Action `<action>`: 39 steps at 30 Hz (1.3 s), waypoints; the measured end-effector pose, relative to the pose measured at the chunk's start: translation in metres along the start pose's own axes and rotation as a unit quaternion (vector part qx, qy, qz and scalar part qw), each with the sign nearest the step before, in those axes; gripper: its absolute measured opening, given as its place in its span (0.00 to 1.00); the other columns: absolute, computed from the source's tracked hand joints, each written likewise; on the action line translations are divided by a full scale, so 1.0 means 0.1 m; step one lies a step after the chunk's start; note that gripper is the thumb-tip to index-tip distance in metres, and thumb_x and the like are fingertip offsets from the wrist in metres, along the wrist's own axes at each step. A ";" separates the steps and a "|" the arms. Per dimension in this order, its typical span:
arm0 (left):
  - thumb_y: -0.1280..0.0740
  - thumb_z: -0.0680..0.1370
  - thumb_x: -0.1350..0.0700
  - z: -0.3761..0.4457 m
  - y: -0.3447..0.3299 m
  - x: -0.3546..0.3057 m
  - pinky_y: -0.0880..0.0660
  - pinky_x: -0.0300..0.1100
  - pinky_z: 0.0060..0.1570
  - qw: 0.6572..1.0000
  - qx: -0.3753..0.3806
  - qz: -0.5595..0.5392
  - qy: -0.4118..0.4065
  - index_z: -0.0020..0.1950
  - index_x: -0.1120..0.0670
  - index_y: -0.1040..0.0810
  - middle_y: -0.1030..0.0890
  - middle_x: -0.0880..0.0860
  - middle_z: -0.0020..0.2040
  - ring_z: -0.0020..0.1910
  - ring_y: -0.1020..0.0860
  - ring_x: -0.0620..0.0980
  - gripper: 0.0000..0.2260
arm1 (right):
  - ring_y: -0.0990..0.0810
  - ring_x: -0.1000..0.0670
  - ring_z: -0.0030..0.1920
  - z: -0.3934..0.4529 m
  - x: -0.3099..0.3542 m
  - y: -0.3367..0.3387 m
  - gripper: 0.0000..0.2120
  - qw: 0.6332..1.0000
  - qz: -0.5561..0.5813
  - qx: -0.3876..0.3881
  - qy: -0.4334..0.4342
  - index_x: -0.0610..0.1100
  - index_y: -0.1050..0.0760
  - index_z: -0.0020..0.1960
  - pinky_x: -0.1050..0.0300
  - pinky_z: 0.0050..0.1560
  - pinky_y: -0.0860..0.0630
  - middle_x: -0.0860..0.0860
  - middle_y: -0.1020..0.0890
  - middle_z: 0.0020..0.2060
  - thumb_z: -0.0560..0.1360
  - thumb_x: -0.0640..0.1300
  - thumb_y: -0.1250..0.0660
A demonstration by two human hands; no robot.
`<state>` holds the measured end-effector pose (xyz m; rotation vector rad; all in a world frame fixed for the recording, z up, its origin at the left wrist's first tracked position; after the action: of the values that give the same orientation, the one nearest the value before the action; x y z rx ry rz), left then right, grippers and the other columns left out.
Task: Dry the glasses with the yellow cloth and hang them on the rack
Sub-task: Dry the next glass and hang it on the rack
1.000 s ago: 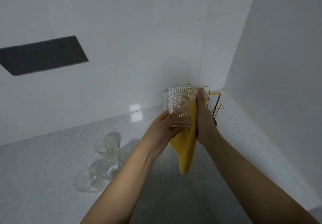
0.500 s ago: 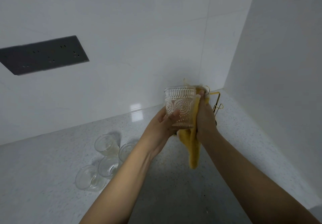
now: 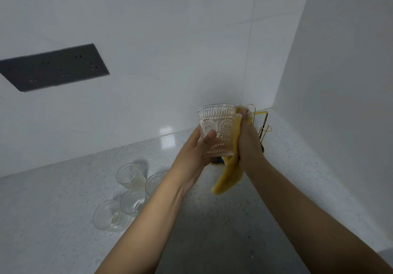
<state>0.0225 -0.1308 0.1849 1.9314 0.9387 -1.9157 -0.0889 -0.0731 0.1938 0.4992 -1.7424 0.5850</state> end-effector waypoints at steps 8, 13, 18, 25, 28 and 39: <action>0.36 0.74 0.37 0.06 0.08 -0.09 0.27 0.56 0.64 0.983 -0.068 0.164 -0.050 0.74 0.39 0.36 0.19 0.53 0.57 0.59 0.21 0.54 0.29 | 0.20 0.55 0.46 -0.12 -0.04 -0.15 0.29 0.999 0.025 0.028 0.019 0.50 0.32 0.66 0.52 0.54 0.25 0.56 0.20 0.46 0.76 0.66 0.54; 0.30 0.75 0.48 0.01 -0.06 -0.11 0.23 0.50 0.58 0.990 -0.048 0.120 -0.053 0.69 0.48 0.27 0.17 0.51 0.58 0.57 0.19 0.50 0.23 | 0.22 0.52 0.49 -0.11 0.06 -0.04 0.25 0.995 -0.052 -0.035 0.074 0.50 0.29 0.61 0.53 0.55 0.26 0.54 0.21 0.46 0.78 0.62 0.56; 0.34 0.76 0.45 0.03 -0.04 0.01 0.25 0.54 0.61 1.000 0.008 0.017 0.015 0.71 0.54 0.30 0.22 0.57 0.65 0.62 0.22 0.57 0.26 | 0.19 0.47 0.47 0.00 0.07 0.08 0.24 0.999 -0.031 -0.005 0.013 0.45 0.24 0.56 0.59 0.39 0.23 0.47 0.18 0.46 0.80 0.59 0.52; 0.34 0.71 0.35 0.04 0.01 -0.06 0.27 0.46 0.62 0.980 -0.048 0.190 -0.028 0.76 0.40 0.41 0.23 0.50 0.65 0.60 0.23 0.47 0.35 | 0.21 0.50 0.52 -0.12 -0.06 -0.09 0.28 0.999 0.033 0.036 -0.015 0.49 0.29 0.65 0.47 0.58 0.26 0.51 0.20 0.52 0.77 0.63 0.55; 0.33 0.73 0.41 -0.03 -0.10 -0.10 0.23 0.49 0.58 0.984 -0.048 0.164 -0.053 0.71 0.45 0.31 0.18 0.49 0.57 0.55 0.19 0.45 0.27 | 0.19 0.53 0.48 -0.15 -0.03 -0.05 0.23 0.997 -0.006 -0.006 0.079 0.50 0.27 0.58 0.54 0.52 0.23 0.52 0.18 0.47 0.78 0.61 0.53; 0.21 0.60 0.39 0.07 -0.03 0.01 0.26 0.52 0.63 0.999 -0.018 0.043 -0.009 0.73 0.49 0.39 0.21 0.52 0.64 0.62 0.22 0.51 0.47 | 0.16 0.54 0.40 -0.15 -0.08 -0.09 0.24 0.992 0.087 0.087 -0.027 0.50 0.22 0.51 0.58 0.39 0.19 0.53 0.15 0.39 0.79 0.60 0.53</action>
<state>0.0153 -0.1322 0.1836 1.9004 0.8640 -1.8521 -0.0701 -0.0709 0.1904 0.4893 -1.8074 0.8594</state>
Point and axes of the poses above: each hand's wrist, its own z-axis towards the middle knuckle, its own y-axis out of the back of the hand, x = y × z, the point moved 5 cm from there along z, towards the middle knuckle
